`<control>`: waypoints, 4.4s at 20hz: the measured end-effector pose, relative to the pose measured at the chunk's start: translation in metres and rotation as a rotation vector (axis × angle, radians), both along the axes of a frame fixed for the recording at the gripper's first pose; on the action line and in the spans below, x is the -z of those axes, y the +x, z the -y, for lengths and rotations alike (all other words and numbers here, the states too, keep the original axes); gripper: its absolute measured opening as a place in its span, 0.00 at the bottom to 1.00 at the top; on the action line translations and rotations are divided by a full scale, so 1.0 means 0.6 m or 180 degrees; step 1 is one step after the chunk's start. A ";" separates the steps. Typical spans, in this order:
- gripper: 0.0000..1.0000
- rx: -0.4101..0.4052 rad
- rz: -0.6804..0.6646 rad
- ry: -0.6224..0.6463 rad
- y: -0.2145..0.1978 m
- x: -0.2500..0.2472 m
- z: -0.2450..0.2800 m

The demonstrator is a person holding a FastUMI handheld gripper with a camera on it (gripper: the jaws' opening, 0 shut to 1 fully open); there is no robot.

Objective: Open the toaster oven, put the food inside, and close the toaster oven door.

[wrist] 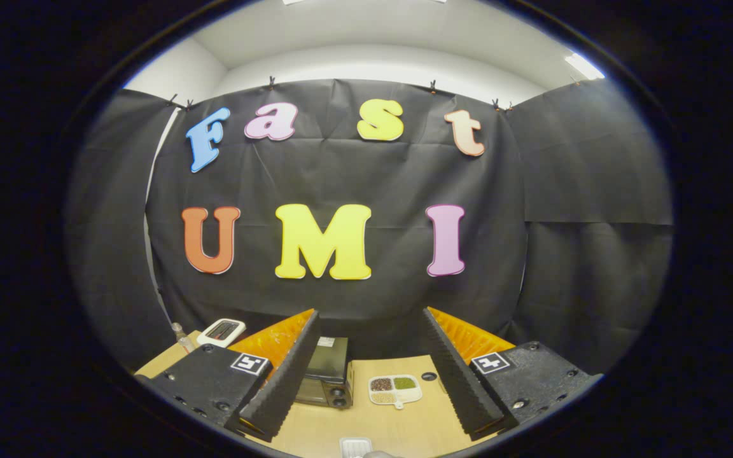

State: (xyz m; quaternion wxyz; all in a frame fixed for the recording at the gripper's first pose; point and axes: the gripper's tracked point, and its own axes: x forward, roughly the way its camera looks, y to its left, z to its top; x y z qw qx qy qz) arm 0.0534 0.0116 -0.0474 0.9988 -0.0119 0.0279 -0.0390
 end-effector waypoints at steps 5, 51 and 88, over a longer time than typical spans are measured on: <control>1.00 -0.0117 -0.0154 -0.0044 0.085 0.089 -0.090; 1.00 -0.0469 -0.1885 0.0013 0.023 0.651 -0.313; 1.00 -0.0461 -0.1860 -0.0196 0.009 0.586 0.107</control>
